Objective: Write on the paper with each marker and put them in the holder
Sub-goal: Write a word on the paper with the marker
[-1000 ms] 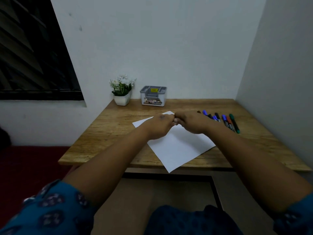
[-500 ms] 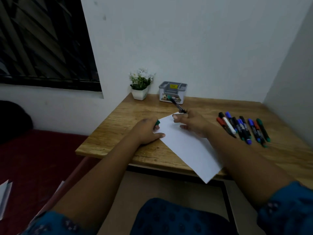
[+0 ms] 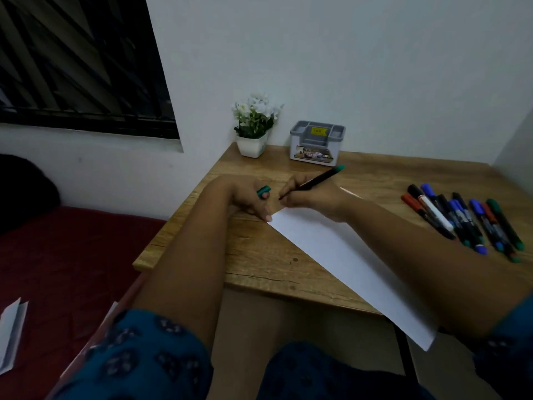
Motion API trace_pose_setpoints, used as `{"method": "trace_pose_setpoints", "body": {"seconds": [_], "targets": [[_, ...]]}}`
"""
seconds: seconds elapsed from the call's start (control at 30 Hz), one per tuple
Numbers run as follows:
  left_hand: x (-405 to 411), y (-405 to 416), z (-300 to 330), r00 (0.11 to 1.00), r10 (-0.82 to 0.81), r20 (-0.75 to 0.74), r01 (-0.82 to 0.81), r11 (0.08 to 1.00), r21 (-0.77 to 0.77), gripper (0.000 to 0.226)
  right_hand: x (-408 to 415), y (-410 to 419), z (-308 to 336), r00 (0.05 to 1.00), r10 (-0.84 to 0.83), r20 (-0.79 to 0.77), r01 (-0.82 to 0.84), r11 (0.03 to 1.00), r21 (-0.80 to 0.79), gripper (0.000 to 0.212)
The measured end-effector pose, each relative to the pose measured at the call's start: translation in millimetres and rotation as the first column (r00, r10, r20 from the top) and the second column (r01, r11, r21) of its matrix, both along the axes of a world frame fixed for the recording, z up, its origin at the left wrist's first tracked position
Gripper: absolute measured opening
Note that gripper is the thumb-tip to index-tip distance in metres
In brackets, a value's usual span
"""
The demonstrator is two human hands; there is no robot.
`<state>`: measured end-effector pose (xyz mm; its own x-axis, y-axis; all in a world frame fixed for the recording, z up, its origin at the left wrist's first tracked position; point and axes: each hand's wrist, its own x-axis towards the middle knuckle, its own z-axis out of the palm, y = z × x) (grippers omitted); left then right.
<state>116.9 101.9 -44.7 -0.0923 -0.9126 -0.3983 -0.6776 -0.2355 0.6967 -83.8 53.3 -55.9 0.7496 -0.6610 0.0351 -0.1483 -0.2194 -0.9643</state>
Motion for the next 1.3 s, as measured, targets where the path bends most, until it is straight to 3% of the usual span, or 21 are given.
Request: {"method": "trace_pose_setpoints", "body": {"seconds": [0.07, 0.13, 0.27, 0.33, 0.63, 1.13, 1.3], "targets": [[3, -4, -1, 1.0, -0.019, 0.009, 0.019, 1.0, 0.021, 0.047, 10, 0, -14, 0.999, -0.01, -0.041, 0.009, 1.0, -0.028, 0.011], [9, -8, -7, 0.992, -0.004, -0.128, 0.009, 0.999, 0.044, 0.046, 13, 1, -26, 0.998, -0.064, -0.002, 0.064, 0.998, -0.024, 0.009], [17, -7, -18, 0.969, -0.019, -0.246, 0.022, 1.0, 0.013, 0.046, 11, -1, -35, 0.995, -0.09, -0.035, 0.071, 0.93, -0.361, 0.01], [18, -8, -20, 0.968, -0.028, -0.25, 0.029, 1.0, 0.001, 0.046, 12, 2, -34, 0.998, -0.052, -0.026, 0.036, 0.913, -0.406, 0.01], [16, -11, -19, 0.967, -0.025, -0.254, 0.023, 1.0, -0.01, 0.046, 16, 4, -34, 0.998, 0.03, -0.056, -0.052, 0.895, -0.444, 0.006], [15, -3, -23, 0.939, 0.008, -0.344, -0.022, 0.999, -0.038, 0.044, 15, 1, -33, 0.997, -0.039, -0.066, 0.013, 0.932, -0.363, 0.007], [15, -2, -22, 0.938, -0.004, -0.346, -0.011, 0.999, -0.041, 0.045, 16, 5, -31, 0.995, 0.0, -0.104, -0.041, 0.919, -0.392, 0.003]]}}
